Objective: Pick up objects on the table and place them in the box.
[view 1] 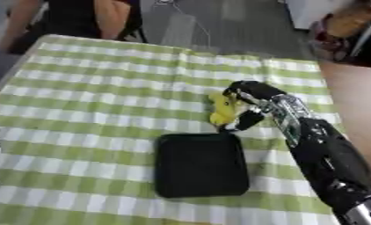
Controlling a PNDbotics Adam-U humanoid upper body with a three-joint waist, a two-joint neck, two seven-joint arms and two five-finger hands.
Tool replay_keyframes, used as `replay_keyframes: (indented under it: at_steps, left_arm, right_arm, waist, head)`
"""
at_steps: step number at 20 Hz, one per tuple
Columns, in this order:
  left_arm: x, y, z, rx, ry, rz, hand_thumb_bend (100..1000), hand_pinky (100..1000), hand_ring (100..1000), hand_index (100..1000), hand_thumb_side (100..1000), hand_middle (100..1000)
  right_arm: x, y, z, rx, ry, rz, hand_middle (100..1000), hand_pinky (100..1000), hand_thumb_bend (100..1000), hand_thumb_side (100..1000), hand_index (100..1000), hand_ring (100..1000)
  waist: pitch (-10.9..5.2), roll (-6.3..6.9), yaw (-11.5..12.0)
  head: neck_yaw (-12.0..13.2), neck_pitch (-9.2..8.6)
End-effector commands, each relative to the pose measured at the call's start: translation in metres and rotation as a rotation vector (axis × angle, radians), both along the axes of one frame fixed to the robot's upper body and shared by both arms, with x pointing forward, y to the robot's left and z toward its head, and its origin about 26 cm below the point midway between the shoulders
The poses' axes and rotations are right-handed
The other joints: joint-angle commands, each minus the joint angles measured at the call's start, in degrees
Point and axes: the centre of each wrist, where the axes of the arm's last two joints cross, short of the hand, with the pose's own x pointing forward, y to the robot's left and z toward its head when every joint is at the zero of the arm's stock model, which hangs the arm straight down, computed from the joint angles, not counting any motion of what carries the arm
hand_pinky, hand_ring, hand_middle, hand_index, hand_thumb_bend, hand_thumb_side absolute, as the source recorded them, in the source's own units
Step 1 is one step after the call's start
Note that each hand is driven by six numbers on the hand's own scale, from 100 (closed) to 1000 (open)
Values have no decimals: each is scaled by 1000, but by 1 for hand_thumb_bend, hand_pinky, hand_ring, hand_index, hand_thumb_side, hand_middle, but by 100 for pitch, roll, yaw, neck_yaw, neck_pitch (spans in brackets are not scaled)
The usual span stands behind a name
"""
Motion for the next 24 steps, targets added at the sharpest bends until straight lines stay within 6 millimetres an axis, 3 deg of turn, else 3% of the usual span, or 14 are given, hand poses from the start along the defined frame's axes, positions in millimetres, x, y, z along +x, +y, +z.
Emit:
replay_keyframes:
  at_steps: [1, 6, 11, 15, 18, 19, 20, 21, 22, 23, 24]
  left_arm:
    - [-2, -2, 10, 20, -32, -15, 334, 505, 587, 875, 835, 756]
    - [-2, -2, 11, 21, -32, -17, 334, 506, 588, 875, 835, 756]
    - [-2, -2, 11, 22, -32, -18, 333, 506, 588, 876, 835, 756]
    - [-2, -2, 11, 22, -32, -18, 332, 506, 589, 875, 835, 757]
    - [-2, -2, 11, 22, -32, -18, 331, 506, 589, 876, 835, 757]
    - [-2, -2, 11, 22, -33, -18, 331, 506, 589, 876, 835, 757]
    - [-2, -2, 11, 22, -33, -18, 331, 507, 589, 876, 835, 757]
    - [-2, -2, 11, 22, -33, -18, 331, 506, 589, 876, 835, 757]
    - [-2, -2, 11, 22, -33, -19, 331, 507, 590, 876, 835, 757]
    - [-2, -2, 11, 22, -33, -19, 330, 507, 590, 876, 835, 757]
    - [-2, -2, 11, 23, -33, -19, 330, 507, 590, 876, 835, 757]
  right_arm:
    - [2, -4, 9, -15, -22, -2, 802, 547, 688, 482, 850, 688]
    - [2, -4, 10, 1, -47, 1, 735, 390, 646, 520, 791, 586]
    - [2, -3, 11, 6, -73, 2, 656, 295, 621, 567, 745, 503]
    - [2, -3, 12, 16, -101, 9, 583, 189, 551, 607, 684, 414]
    - [1, -3, 12, 24, -120, 12, 513, 100, 404, 632, 625, 345]
    - [1, -3, 12, 27, -128, 13, 503, 100, 382, 642, 613, 334]
    - [1, -3, 12, 30, -135, 14, 460, 100, 302, 645, 566, 291]
    - [1, -3, 12, 33, -141, 14, 471, 100, 323, 642, 577, 303]
    - [1, -3, 12, 39, -150, 15, 389, 100, 203, 648, 495, 228]
    - [1, -3, 12, 45, -157, 15, 412, 100, 239, 646, 519, 246]
    - [1, -3, 12, 52, -163, 15, 326, 100, 114, 646, 429, 184]
  waist:
    - [-76, 34, 11]
    - [-75, 33, 14]
    - [-74, 34, 11]
    - [-74, 35, 7]
    - [-74, 34, 6]
    - [-74, 34, 6]
    - [-75, 33, 5]
    - [-76, 33, 5]
    - [-77, 32, 5]
    - [-77, 32, 4]
    - [-78, 32, 4]
  head:
    - [-40, -43]
    - [-39, -41]
    - [-34, -37]
    - [-33, -35]
    - [-30, -33]
    - [-29, -32]
    - [-29, -32]
    - [-29, -33]
    - [-27, -33]
    - [-26, -33]
    - [-23, -35]
